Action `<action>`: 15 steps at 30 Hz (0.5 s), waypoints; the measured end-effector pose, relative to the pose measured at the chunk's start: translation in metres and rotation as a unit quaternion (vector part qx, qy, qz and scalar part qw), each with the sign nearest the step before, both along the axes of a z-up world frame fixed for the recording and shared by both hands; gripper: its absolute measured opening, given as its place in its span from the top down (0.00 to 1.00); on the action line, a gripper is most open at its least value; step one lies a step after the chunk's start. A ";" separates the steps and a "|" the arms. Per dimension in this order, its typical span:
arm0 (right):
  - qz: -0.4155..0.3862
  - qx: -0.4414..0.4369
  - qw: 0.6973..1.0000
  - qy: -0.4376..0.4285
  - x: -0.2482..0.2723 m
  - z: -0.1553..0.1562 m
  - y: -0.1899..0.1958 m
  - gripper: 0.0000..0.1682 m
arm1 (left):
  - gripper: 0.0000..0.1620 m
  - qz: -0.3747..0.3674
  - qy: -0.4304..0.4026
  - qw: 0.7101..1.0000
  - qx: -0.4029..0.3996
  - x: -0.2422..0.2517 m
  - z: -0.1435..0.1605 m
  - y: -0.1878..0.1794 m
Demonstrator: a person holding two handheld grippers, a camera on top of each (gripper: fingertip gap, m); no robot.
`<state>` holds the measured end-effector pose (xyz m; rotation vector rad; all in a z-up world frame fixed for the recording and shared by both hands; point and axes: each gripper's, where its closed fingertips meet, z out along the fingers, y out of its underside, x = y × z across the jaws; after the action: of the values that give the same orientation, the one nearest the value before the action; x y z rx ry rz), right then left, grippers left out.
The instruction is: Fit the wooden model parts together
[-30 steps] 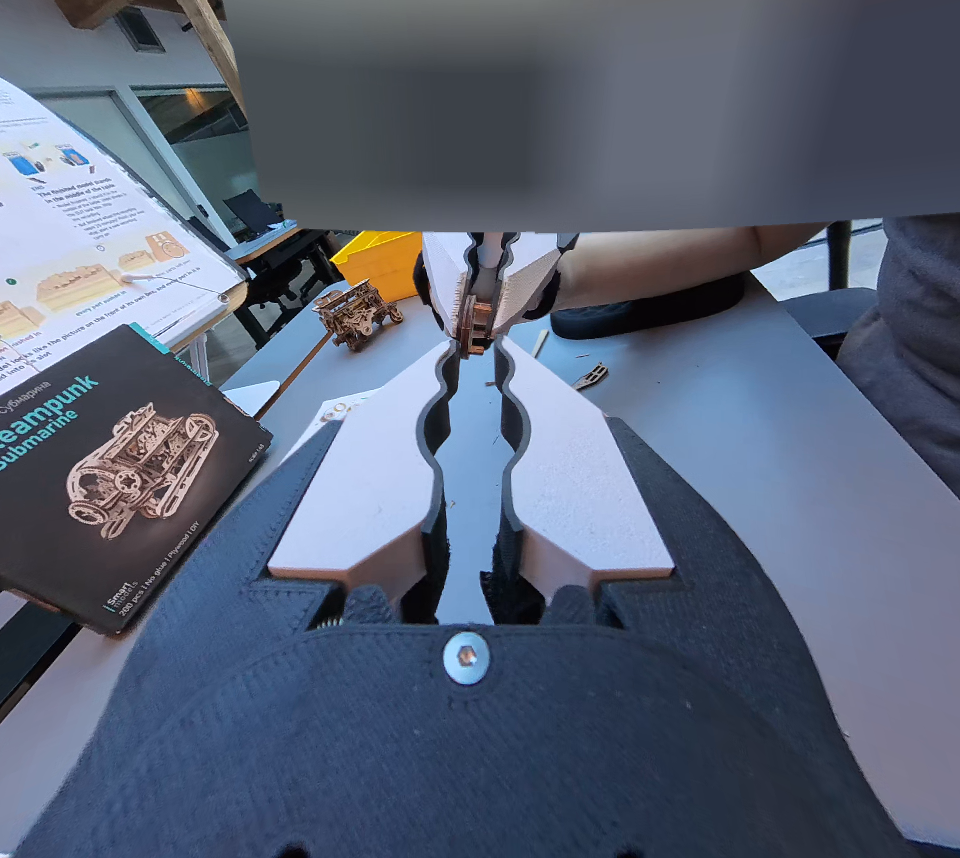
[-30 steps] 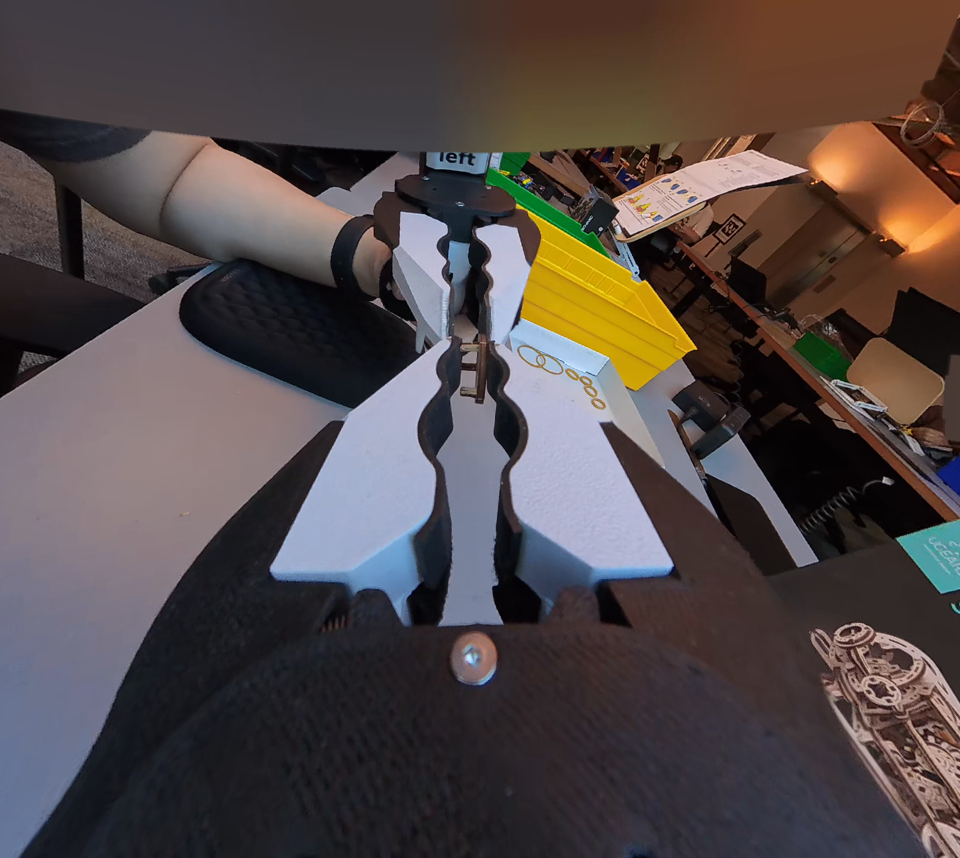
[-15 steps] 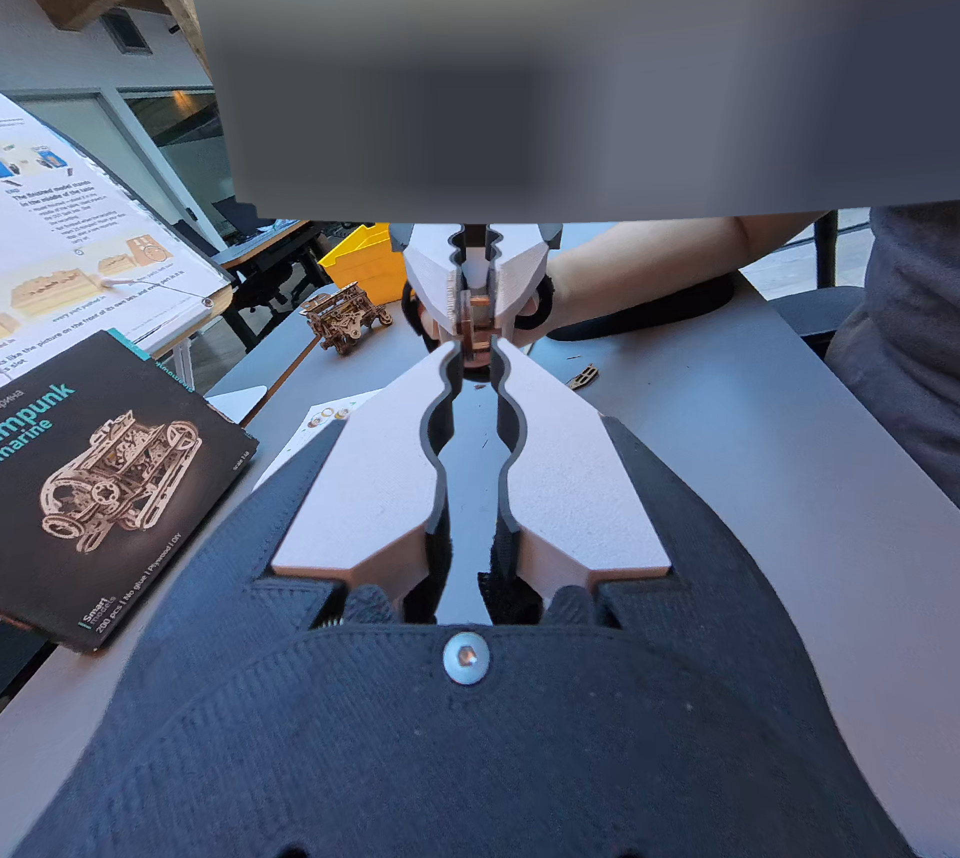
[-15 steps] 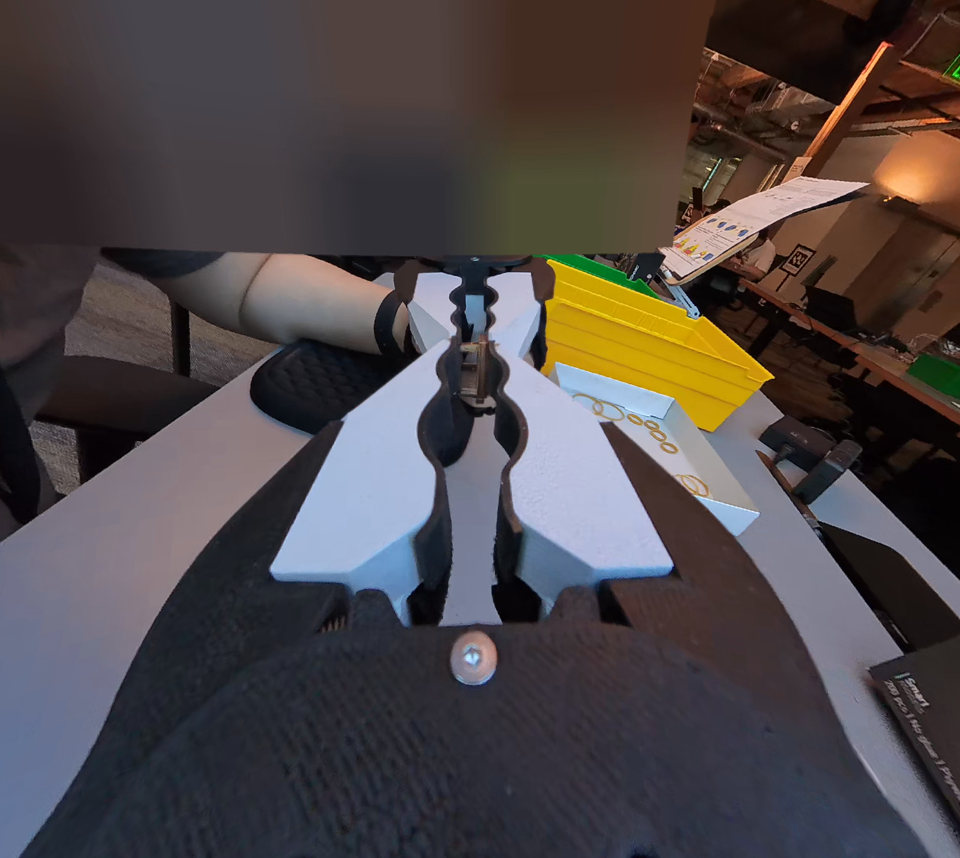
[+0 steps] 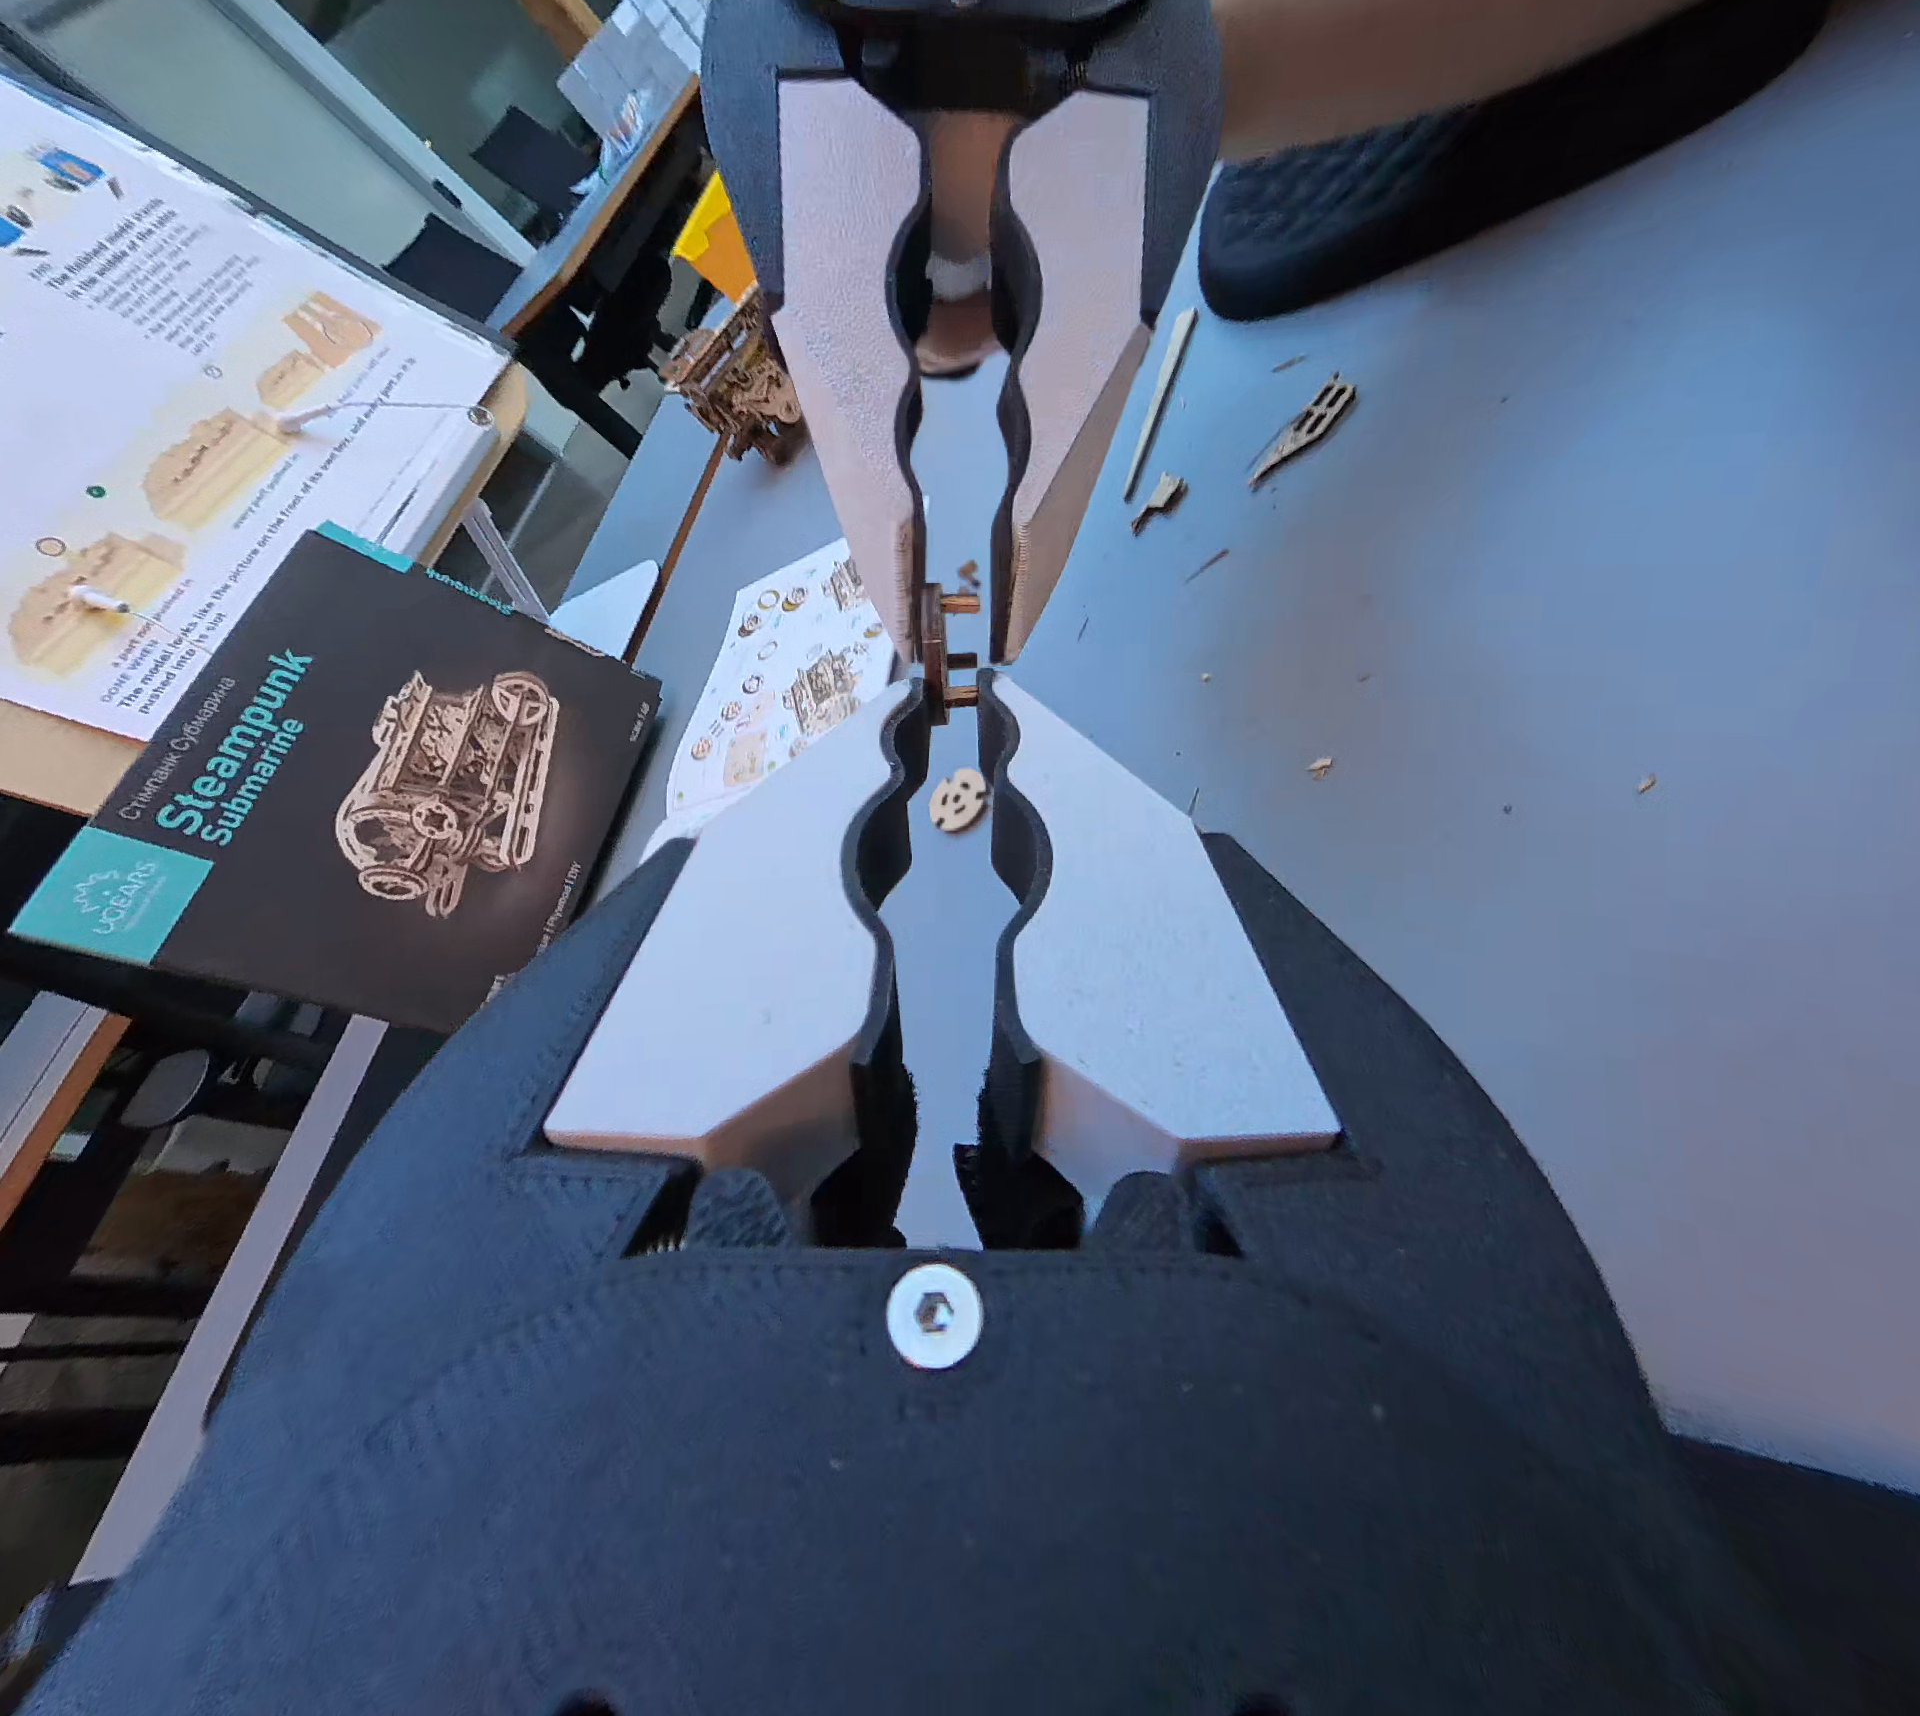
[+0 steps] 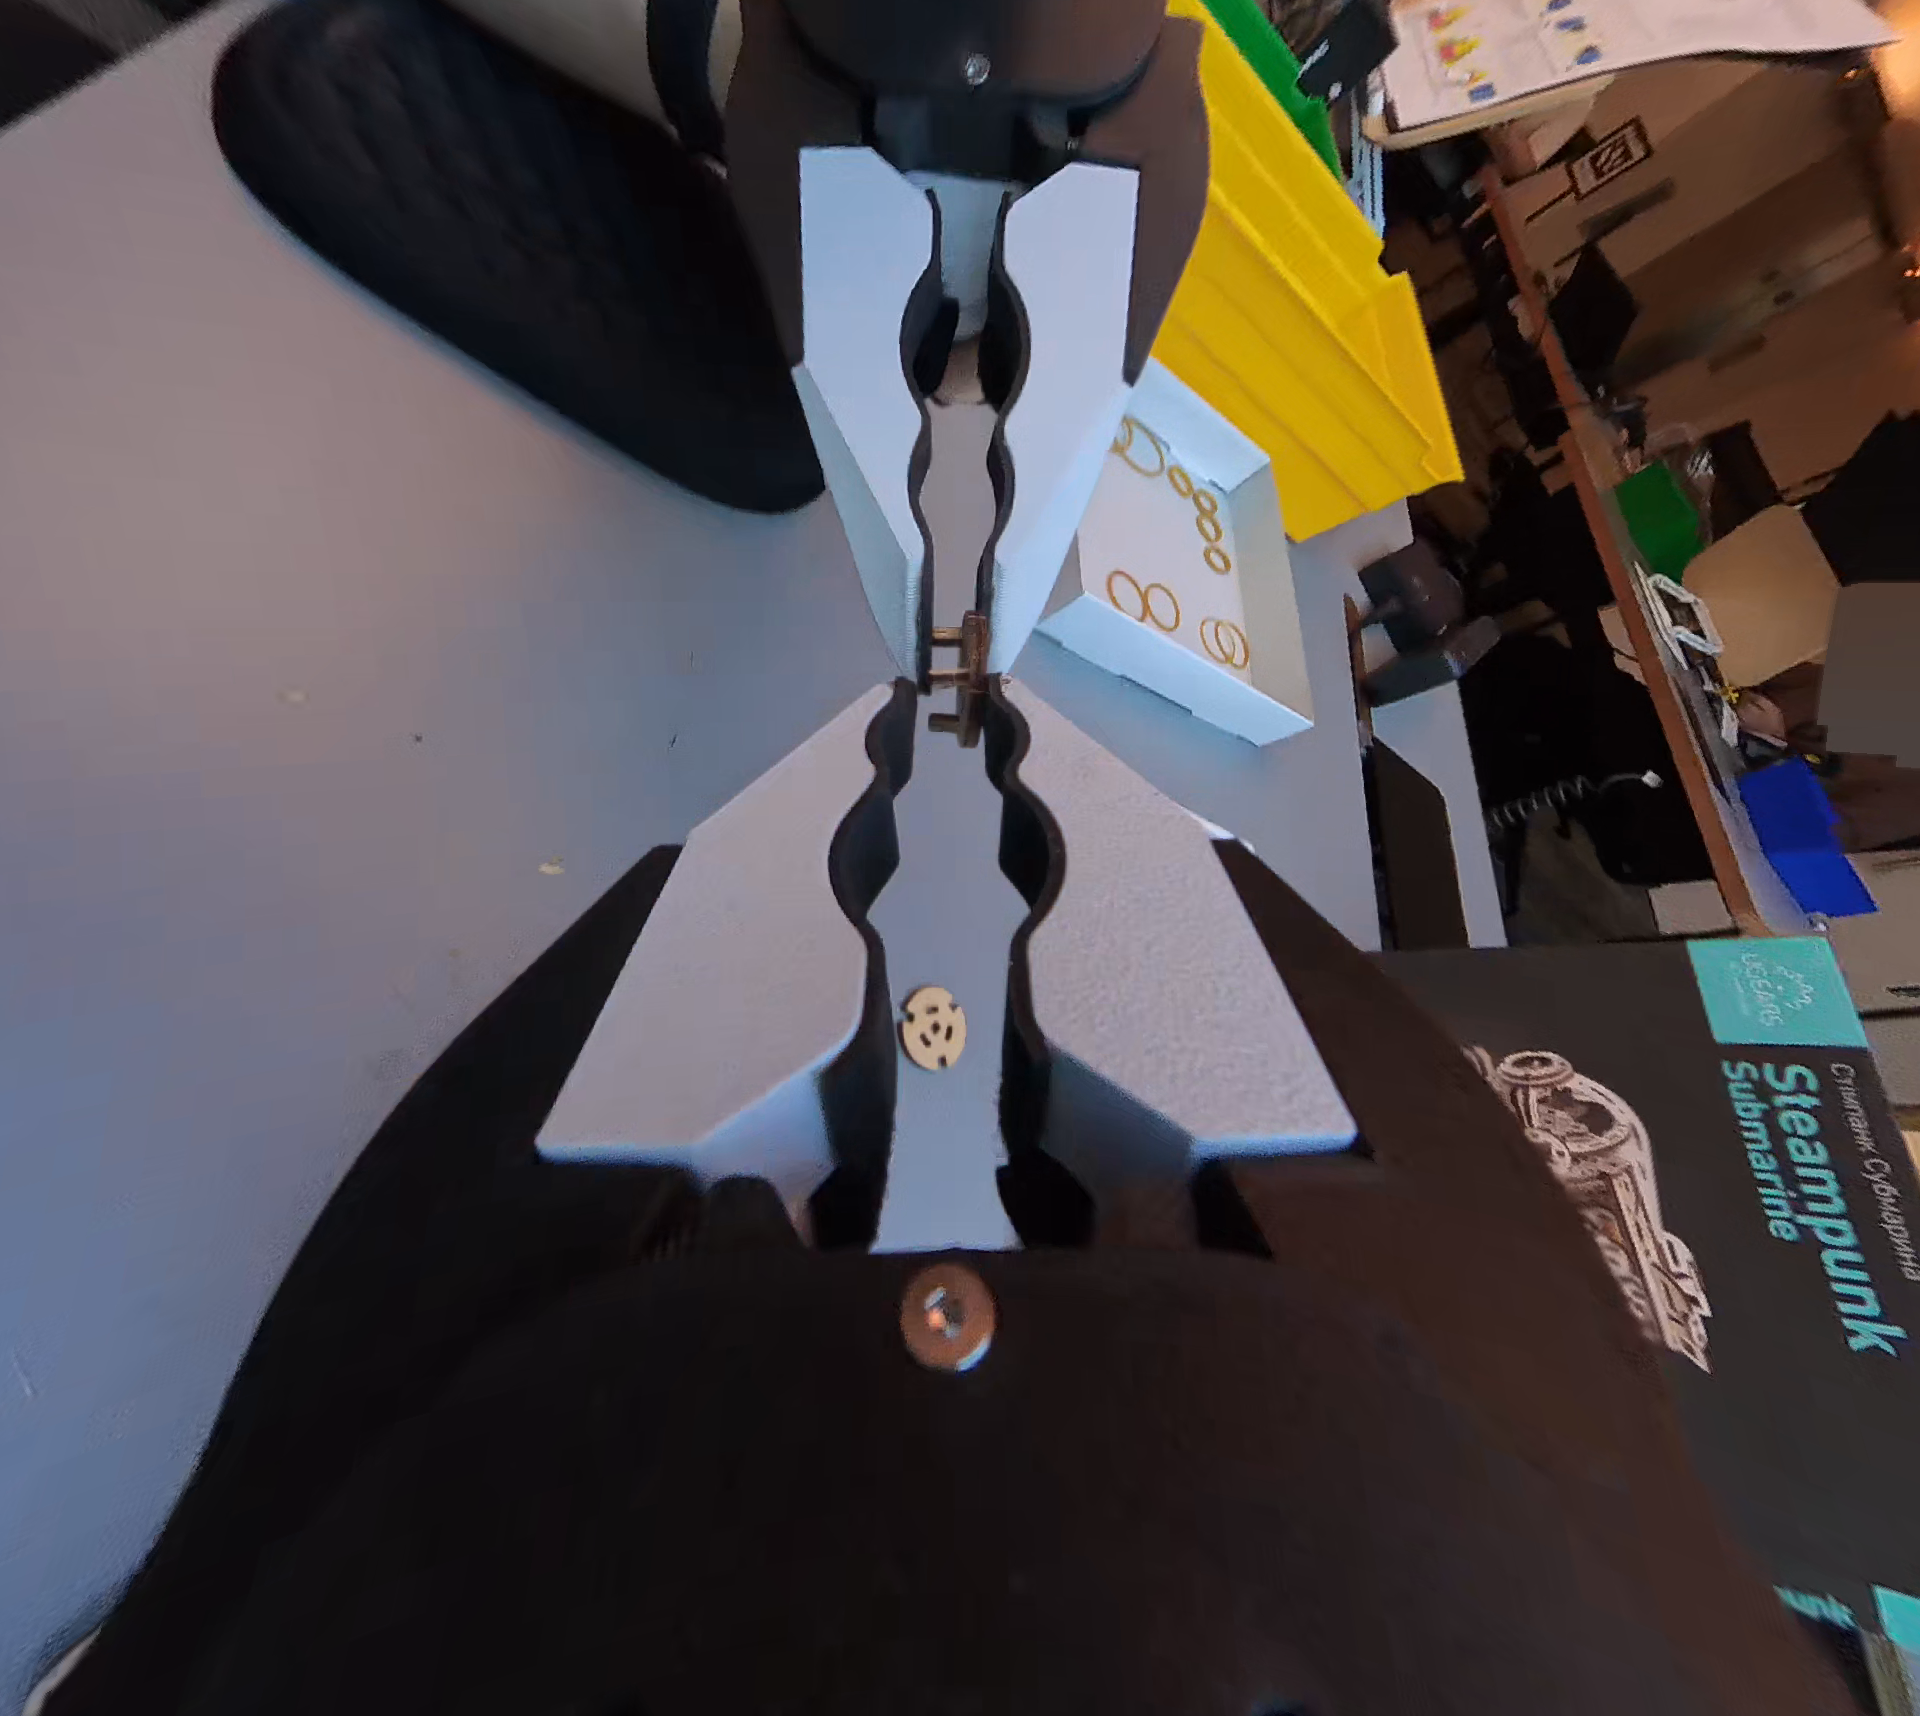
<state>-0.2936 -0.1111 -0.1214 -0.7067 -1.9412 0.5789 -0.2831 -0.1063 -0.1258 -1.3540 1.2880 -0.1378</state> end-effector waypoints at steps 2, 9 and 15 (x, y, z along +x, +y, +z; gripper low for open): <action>-0.022 0.025 0.999 -0.010 -0.001 -0.004 0.005 0.94 | 0.96 0.014 0.023 1.000 -0.002 -0.002 -0.007 0.004; -0.043 0.055 0.996 -0.061 -0.004 -0.023 0.006 0.94 | 0.96 0.025 0.058 0.997 -0.044 -0.002 -0.025 0.006; -0.045 0.027 0.994 -0.096 -0.002 -0.034 0.004 0.95 | 0.96 0.022 0.080 0.995 -0.059 -0.001 -0.036 0.005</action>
<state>-0.2952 -0.1068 -0.1557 -0.8368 -2.0809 0.4128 -0.2838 -0.1018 -0.1618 -1.5187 1.4010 -0.0780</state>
